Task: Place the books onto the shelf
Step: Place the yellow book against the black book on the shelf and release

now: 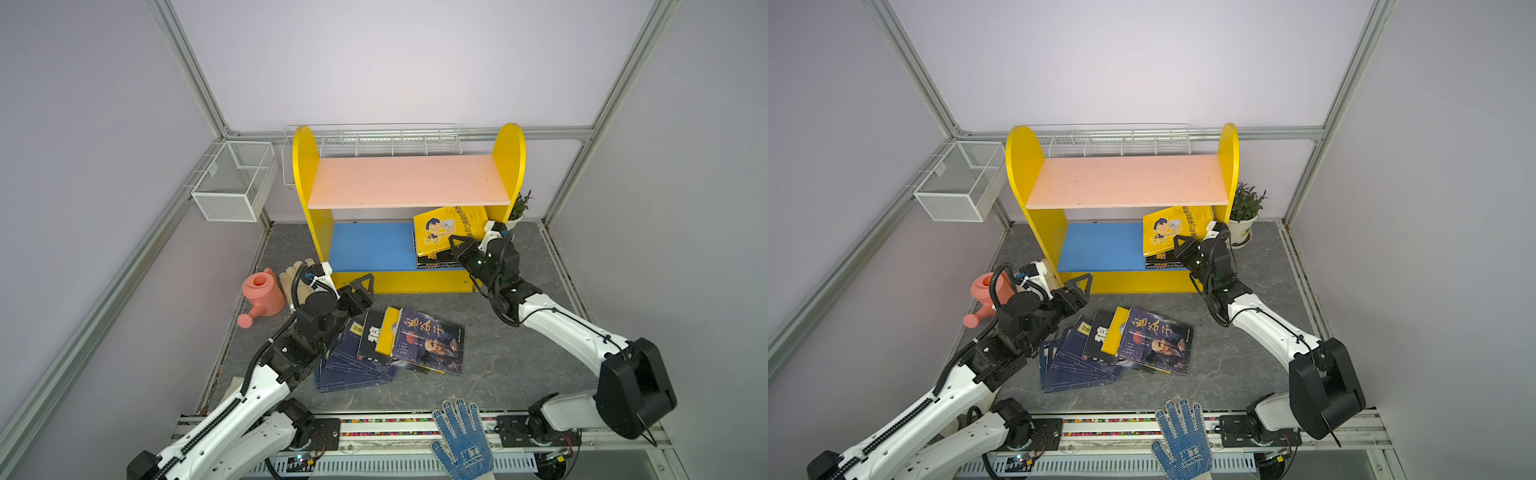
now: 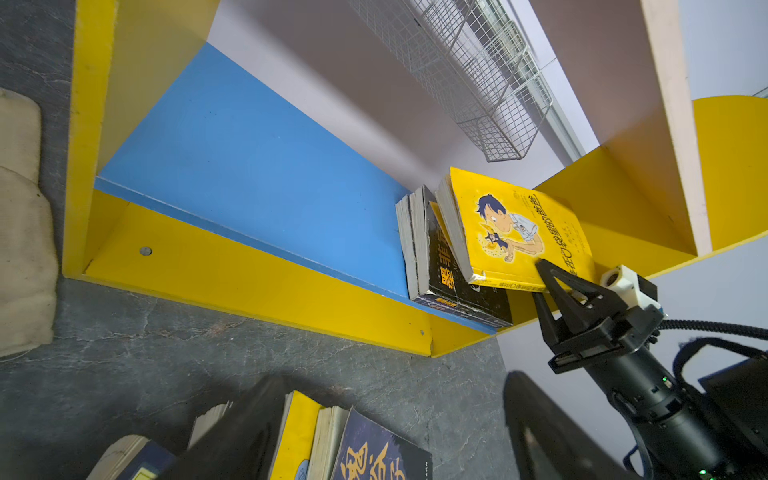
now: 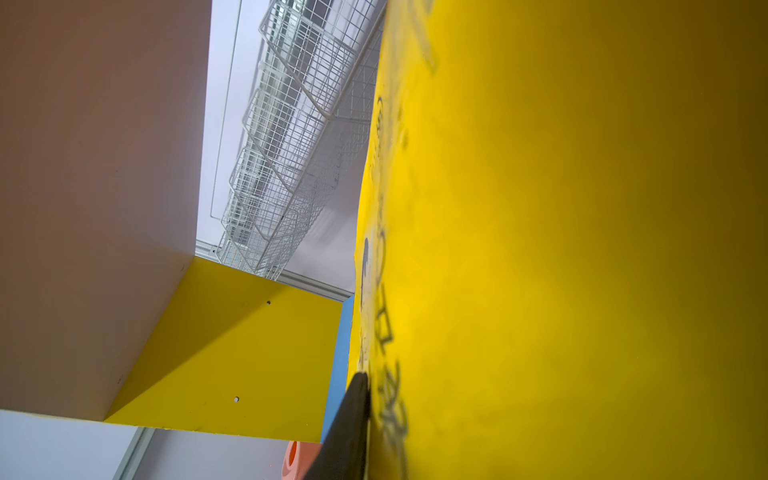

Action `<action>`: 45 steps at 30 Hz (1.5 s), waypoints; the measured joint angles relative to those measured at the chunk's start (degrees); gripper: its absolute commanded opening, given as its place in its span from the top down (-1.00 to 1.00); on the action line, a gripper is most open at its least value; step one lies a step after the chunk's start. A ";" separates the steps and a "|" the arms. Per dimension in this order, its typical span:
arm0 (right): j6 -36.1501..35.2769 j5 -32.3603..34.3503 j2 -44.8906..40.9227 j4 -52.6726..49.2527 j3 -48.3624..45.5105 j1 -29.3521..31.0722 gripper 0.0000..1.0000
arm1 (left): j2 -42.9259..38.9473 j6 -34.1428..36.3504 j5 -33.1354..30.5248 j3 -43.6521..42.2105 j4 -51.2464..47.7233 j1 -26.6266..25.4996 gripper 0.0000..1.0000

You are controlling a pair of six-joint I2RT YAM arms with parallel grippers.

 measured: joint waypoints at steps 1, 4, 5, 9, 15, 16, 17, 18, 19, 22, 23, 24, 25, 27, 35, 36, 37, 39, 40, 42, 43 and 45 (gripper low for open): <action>0.46 0.07 0.26 0.07 0.26 -0.04 0.78 | -0.11 0.00 0.00 -0.07 -0.31 0.00 -0.66; 2.14 0.20 1.03 -0.09 0.72 -0.07 0.44 | -0.57 0.00 -0.02 -0.13 -0.72 0.00 -0.67; 2.86 0.17 1.40 -1.07 1.33 -0.04 0.28 | -0.68 0.00 -0.02 -0.13 -0.72 0.00 -0.67; 5.62 -0.13 2.05 -6.34 4.37 -0.11 -0.10 | -0.72 0.02 -0.02 -0.13 -1.11 0.00 -0.67; 8.98 0.02 1.99 -16.79 6.80 -0.15 -0.36 | -0.17 0.02 0.22 -0.13 -1.07 0.00 -0.67; 9.62 0.31 1.99 -18.78 6.82 -0.17 -0.40 | 0.02 0.02 0.31 -0.13 -1.05 0.00 -0.67; 10.19 0.63 1.99 -20.41 6.84 -0.26 -0.43 | 0.28 0.02 0.44 -0.13 -1.07 0.00 -0.67; 10.71 1.14 1.99 -22.93 6.84 -0.39 -0.43 | 0.55 0.04 0.66 -0.13 -1.05 0.00 -0.67; 11.13 1.33 1.99 -24.48 6.84 -0.59 -0.43 | 0.72 0.07 0.70 -0.13 -1.07 0.00 -0.67; 11.91 1.57 1.99 -27.54 6.84 -0.94 -0.43 | 1.31 0.26 0.90 -0.13 -1.05 0.00 -0.67; 12.11 1.57 1.99 -28.24 6.84 -1.01 -0.43 | 1.44 0.35 0.92 -0.13 -1.05 0.00 -0.67; 12.15 1.55 1.99 -28.76 6.84 -1.03 -0.42 | 1.53 0.44 0.98 -0.13 -1.03 0.00 -0.66; 12.13 1.53 1.99 -29.11 6.84 -1.11 -0.42 | 1.60 0.48 1.07 -0.13 -1.03 0.00 -0.67; 11.76 1.55 1.99 -29.70 6.84 -1.20 -0.41 | 1.62 0.48 1.11 -0.13 -1.03 0.00 -0.66; 4.04 3.72 -0.22 -37.51 7.96 -1.20 0.47 | 2.40 0.44 -0.55 -0.13 -1.95 0.00 -0.67; 2.89 3.91 -0.26 -38.84 8.72 -1.11 0.60 | 2.86 0.44 -0.74 -0.13 -1.99 0.00 -0.67; 1.77 4.00 -0.26 -39.98 9.51 -0.92 0.67 | 3.41 0.44 -0.85 -0.13 -2.05 0.00 -0.67; -0.96 4.33 -0.09 -42.62 11.39 -0.13 0.78 | 4.59 0.44 -0.92 -0.11 -2.29 0.00 -0.67; -2.19 4.57 0.22 -43.71 12.46 0.44 0.82 | 5.20 0.44 -0.92 -0.11 -2.45 0.00 -0.67; -5.01 5.22 1.88 -45.77 15.69 2.08 0.86 | 6.60 0.46 -1.03 -0.04 -2.99 0.00 -0.67; -5.77 5.40 2.75 -46.38 16.90 2.67 0.87 | 7.30 0.48 -1.20 0.17 -3.54 0.00 -0.66; -7.45 5.73 5.09 -47.12 19.21 3.82 0.87 | 8.94 0.96 -1.42 1.07 -4.96 0.00 -0.67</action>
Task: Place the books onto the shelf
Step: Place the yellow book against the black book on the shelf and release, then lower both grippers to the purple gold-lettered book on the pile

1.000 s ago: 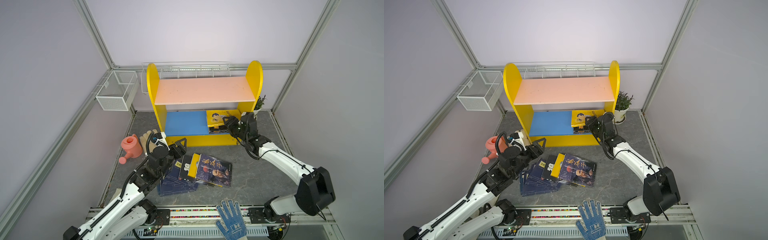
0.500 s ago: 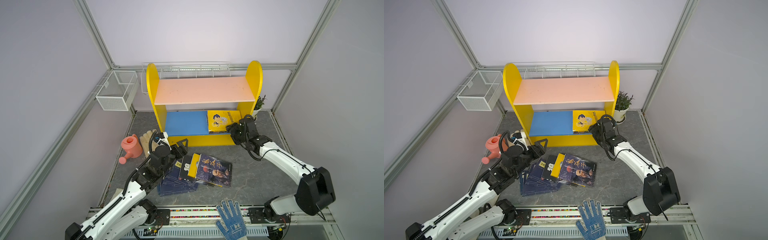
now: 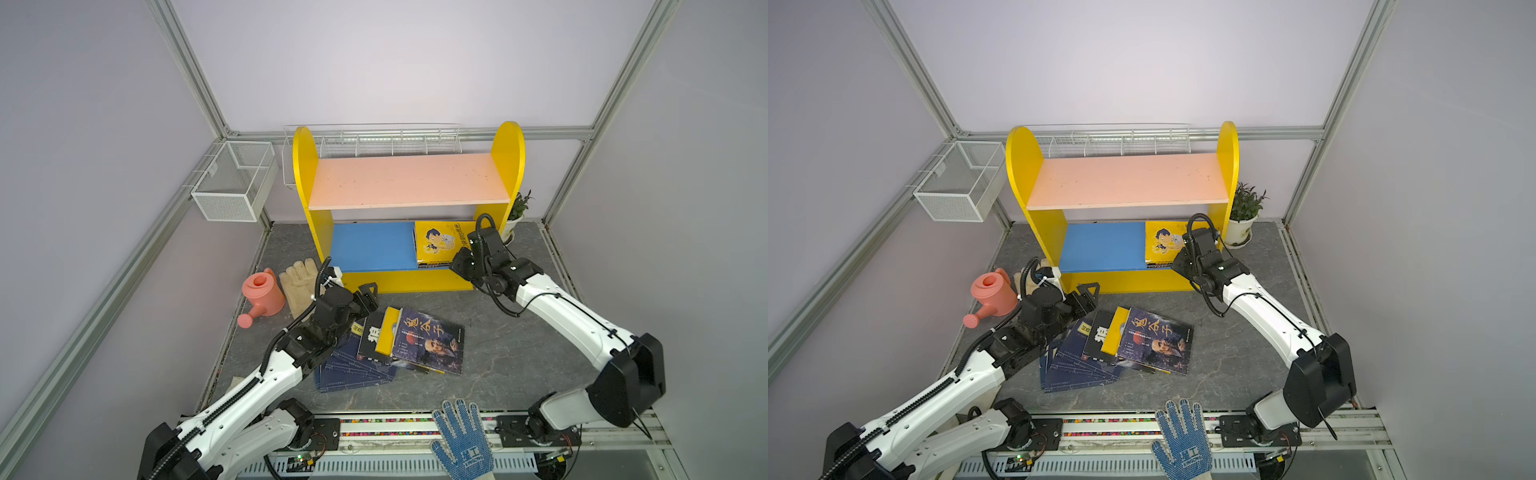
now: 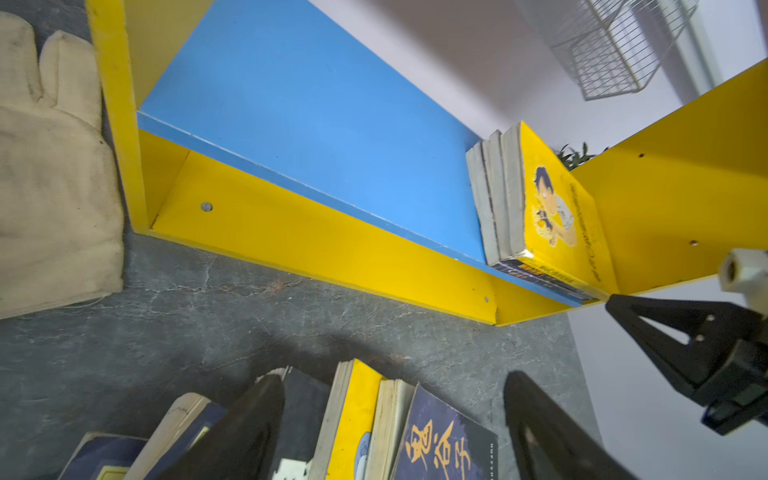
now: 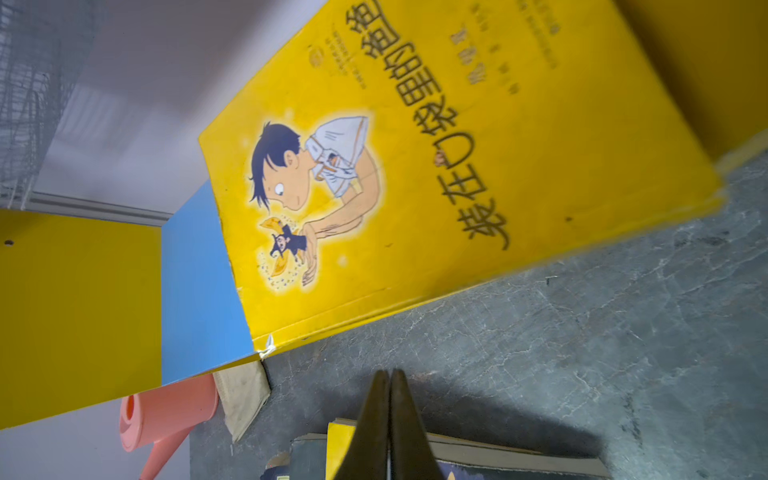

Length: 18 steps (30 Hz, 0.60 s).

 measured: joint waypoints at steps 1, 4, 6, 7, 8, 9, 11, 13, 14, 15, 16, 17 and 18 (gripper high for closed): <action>-0.37 0.11 0.96 -0.28 0.68 0.31 0.87 | 0.81 0.26 -0.11 0.55 -0.72 0.00 -0.67; -1.33 0.31 3.61 -1.25 1.99 0.50 0.87 | 2.34 0.90 -0.35 1.77 -2.23 0.00 -0.67; -2.08 0.46 5.46 -2.21 3.34 0.48 0.88 | 2.43 1.16 -0.42 1.88 -2.91 0.00 -0.67; -2.29 0.59 6.19 -2.36 3.87 0.48 0.87 | 2.38 1.22 -0.52 1.88 -3.19 0.00 -0.67; -2.51 0.72 6.73 -2.51 4.35 0.48 0.87 | 2.36 1.31 -0.61 1.88 -3.50 0.00 -0.67; -2.60 0.76 7.23 -2.71 4.83 0.42 0.87 | 2.29 1.44 -0.79 1.88 -3.76 0.00 -0.67; -2.69 0.74 7.56 -3.10 5.25 0.28 0.88 | 2.14 1.64 -0.85 1.88 -4.09 0.00 -0.67; -2.71 0.76 7.58 -3.37 5.27 -0.07 0.88 | 2.01 1.95 -0.85 1.88 -4.39 0.00 -0.67; -2.71 0.79 7.58 -3.45 5.27 -0.31 0.88 | 1.97 2.21 -0.83 1.86 -4.57 0.00 -0.68; -2.73 0.90 7.63 -3.54 5.27 -0.59 0.87 | 1.97 2.49 -0.83 1.88 -4.72 0.00 -0.68; -2.75 1.03 7.67 -3.58 5.31 -0.85 0.88 | 1.97 2.80 -0.79 1.88 -4.90 0.00 -0.68; -2.78 1.07 7.72 -3.65 5.38 -1.09 0.87 | 1.97 3.19 -0.79 1.88 -5.05 0.00 -0.68; -2.93 1.18 7.85 -3.72 5.55 -1.40 0.87 | 1.97 3.65 -0.74 1.88 -5.20 0.00 -0.68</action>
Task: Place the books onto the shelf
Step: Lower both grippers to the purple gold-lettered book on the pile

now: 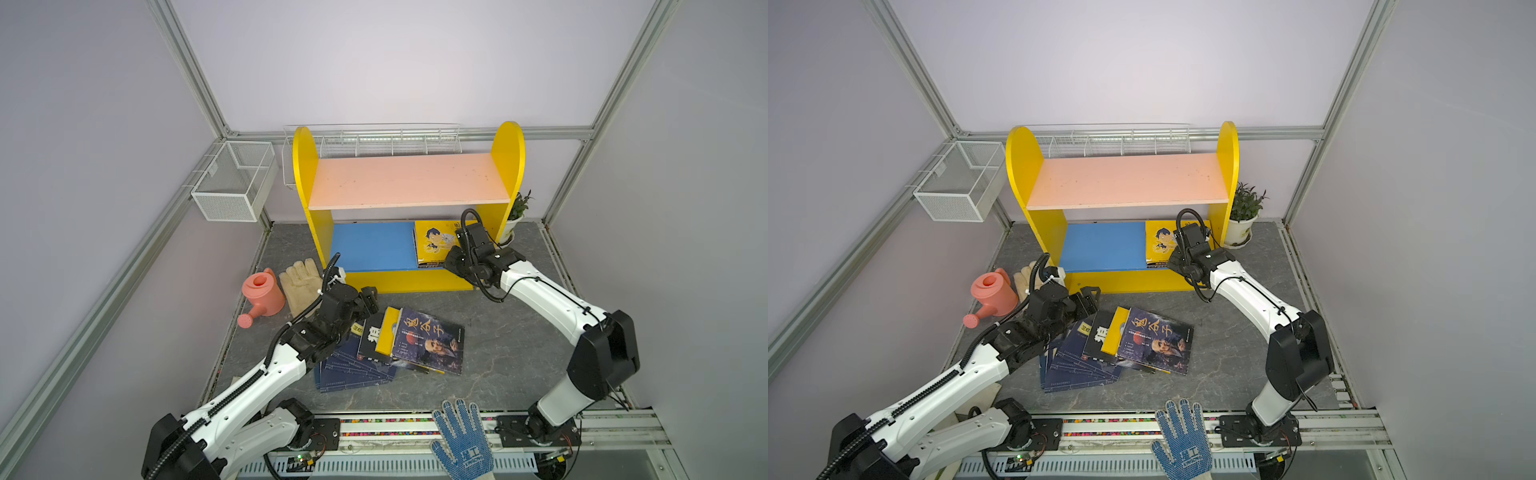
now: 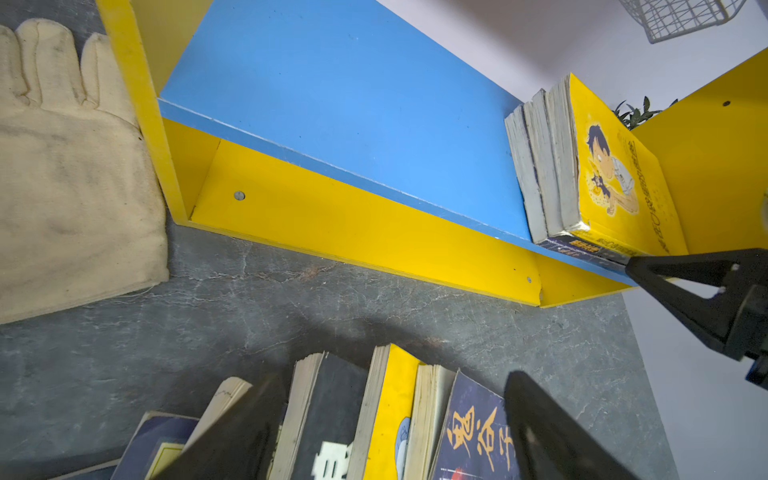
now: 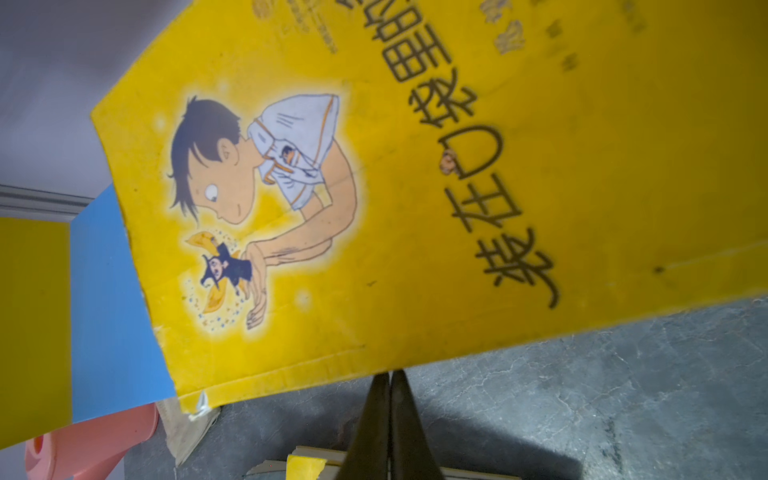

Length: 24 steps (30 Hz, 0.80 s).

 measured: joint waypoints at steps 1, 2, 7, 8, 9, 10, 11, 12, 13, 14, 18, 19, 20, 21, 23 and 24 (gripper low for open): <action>-0.09 0.04 0.11 0.02 0.15 -0.22 0.88 | 0.02 0.42 0.00 0.04 -0.13 0.00 -0.69; -0.24 0.09 0.24 0.02 0.33 -0.37 0.87 | 0.09 0.92 0.04 0.11 -0.42 0.00 -0.69; -0.90 0.04 0.74 0.11 0.44 -0.70 0.88 | 1.20 2.64 0.90 0.96 -1.40 0.00 -0.69; -1.05 -0.07 0.74 0.11 0.44 -0.70 0.87 | 1.44 3.02 1.29 0.98 -1.42 0.00 -0.69; -1.22 -0.26 0.74 0.17 0.37 -0.70 0.87 | 1.62 3.50 1.70 0.98 -1.51 0.00 -0.69; -1.33 -0.37 0.61 0.42 0.09 -0.72 0.85 | 1.70 4.02 2.19 0.98 -1.51 0.00 -0.69; -1.51 -0.72 0.24 0.96 -0.72 -0.72 0.83 | 1.86 4.57 2.89 0.98 -1.51 0.00 -0.69; -1.57 -0.98 -0.26 1.33 -1.75 -0.72 0.79 | 2.01 5.20 3.52 1.01 -1.51 0.00 -0.69; -1.77 -1.20 -1.14 1.42 -3.28 -0.72 0.75 | 2.23 5.84 4.26 1.03 -1.55 0.00 -0.70; -1.86 -1.42 -2.21 1.33 -5.05 -0.72 0.62 | 2.60 6.54 5.05 1.22 -1.75 0.00 -0.71; -2.12 -3.19 -7.23 -1.66 -11.17 -1.31 0.06 | 4.83 9.33 8.24 2.56 -2.78 -0.07 -0.71; -2.54 -4.37 -8.20 -2.75 -12.20 -1.84 0.00 | 5.57 10.16 9.31 3.04 -3.15 -0.22 -0.71; -3.78 -5.97 -9.11 -4.00 -13.40 -2.67 -0.07 | 6.36 10.99 10.29 3.52 -3.58 -0.50 -0.71; -5.49 -7.32 -9.64 -5.33 -14.49 -3.48 -0.12 | 7.17 11.96 11.43 4.02 -4.02 -0.92 -0.71; -9.11 -10.21 -9.84 -8.09 -16.79 -4.76 -0.17 | 8.72 13.49 13.62 4.74 -4.55 -1.90 -0.71; -10.82 -11.56 -9.77 -9.14 -17.94 -4.98 -0.19 | 9.73 14.29 15.06 5.09 -4.79 -2.51 -0.71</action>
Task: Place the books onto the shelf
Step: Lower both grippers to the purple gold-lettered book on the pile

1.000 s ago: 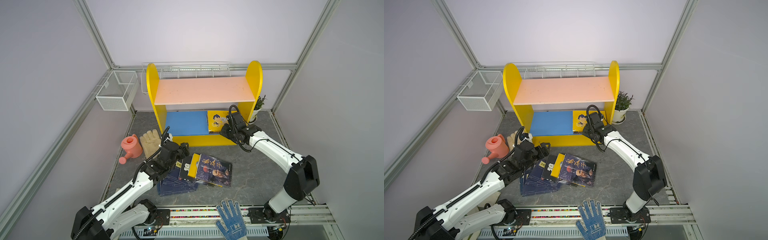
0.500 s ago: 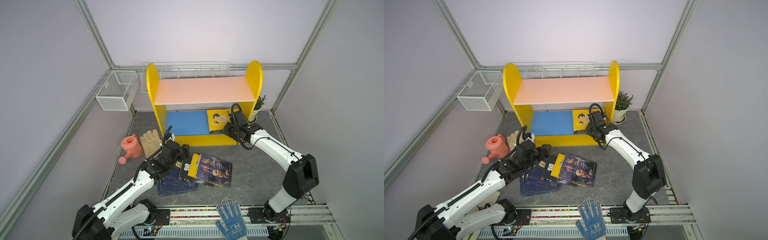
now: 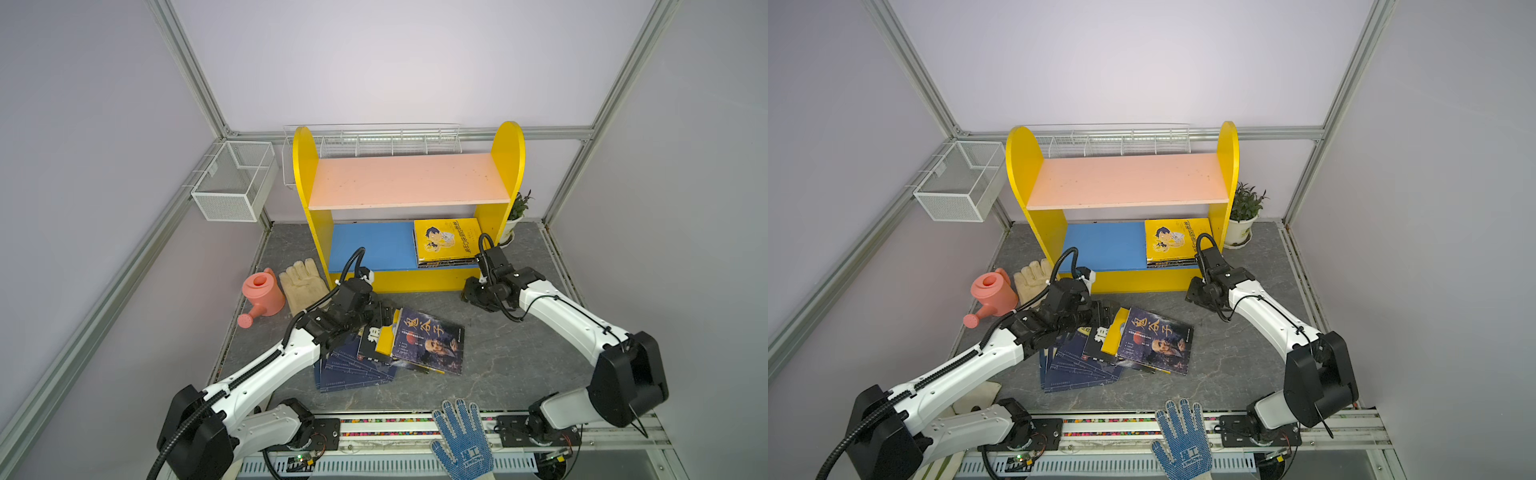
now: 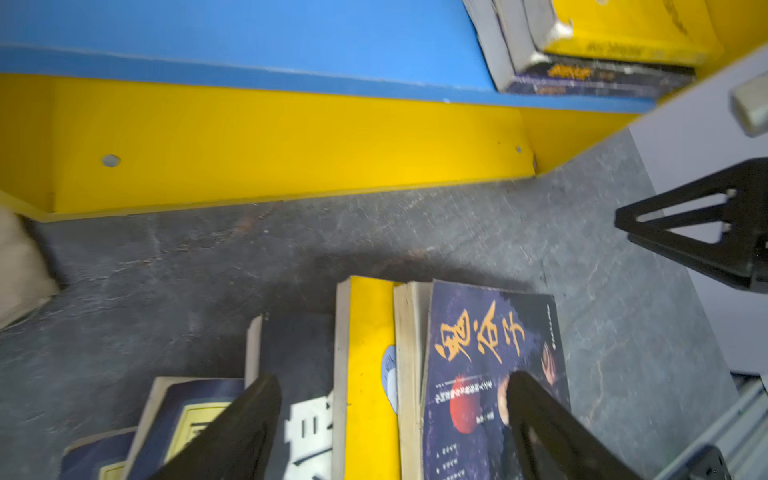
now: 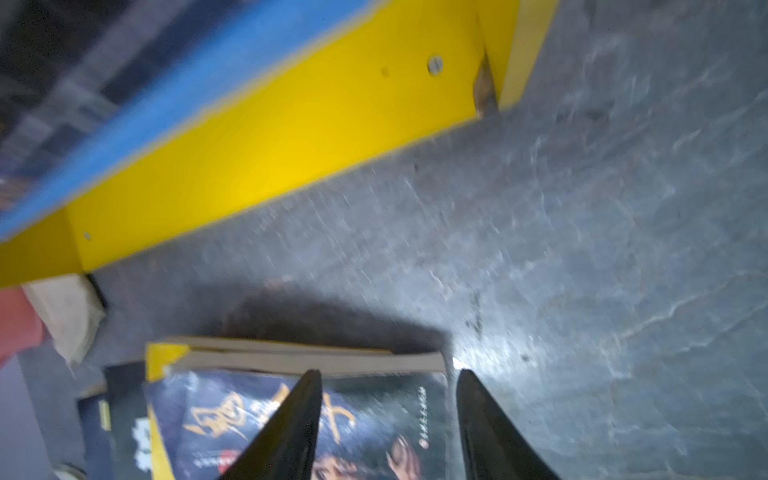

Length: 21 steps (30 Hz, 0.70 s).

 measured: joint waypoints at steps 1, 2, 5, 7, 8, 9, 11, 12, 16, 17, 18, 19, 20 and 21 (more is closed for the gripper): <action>-1.92 -1.81 0.04 -1.46 -1.55 -0.07 -0.20 | 1.03 0.76 1.38 0.22 -0.11 -0.52 -0.72; -3.50 -3.43 0.04 -2.34 -3.13 0.00 -0.21 | 2.05 1.49 2.49 0.39 -0.31 -1.14 -0.72; -6.88 -8.94 0.02 -3.91 -8.72 0.55 -0.22 | 5.92 3.58 5.27 0.76 -1.49 -2.82 -0.72; -8.17 -12.22 0.00 -3.67 -12.63 1.09 -0.22 | 8.59 4.76 6.67 0.98 -2.40 -3.45 -0.72; -8.70 -13.86 0.00 -3.39 -14.51 1.46 -0.22 | 9.75 5.18 7.19 0.98 -2.69 -3.52 -0.72; -9.11 -15.28 0.11 -2.97 -15.98 1.81 -0.22 | 10.93 5.62 7.65 0.98 -3.04 -3.52 -0.72; -9.94 -17.64 1.07 -2.32 -17.42 2.51 -0.22 | 12.35 6.27 8.33 0.98 -3.23 -3.52 -0.72; -10.34 -18.40 1.84 -1.81 -17.53 2.86 -0.21 | 12.87 6.56 8.66 1.01 -3.02 -3.52 -0.72; -12.20 -23.50 5.44 0.68 -16.20 4.57 -0.10 | 14.29 7.52 10.05 1.68 -2.60 -3.52 -0.70; -12.76 -24.92 6.51 1.16 -15.63 4.98 -0.07 | 14.84 7.72 10.47 2.14 -2.73 -3.52 -0.68; -13.29 -26.05 7.43 1.29 -14.99 5.25 -0.06 | 15.45 7.85 10.82 2.56 -2.80 -3.52 -0.66; -13.88 -27.19 8.17 1.57 -14.60 5.38 -0.05 | 15.98 8.00 11.23 2.84 -2.75 -3.52 -0.64; -14.36 -27.98 8.63 1.77 -14.32 5.44 -0.05 | 16.41 8.11 11.61 2.99 -2.64 -3.52 -0.62; -14.99 -28.61 9.03 1.92 -14.08 5.49 -0.05 | 16.72 8.13 11.78 2.99 -2.47 -3.52 -0.59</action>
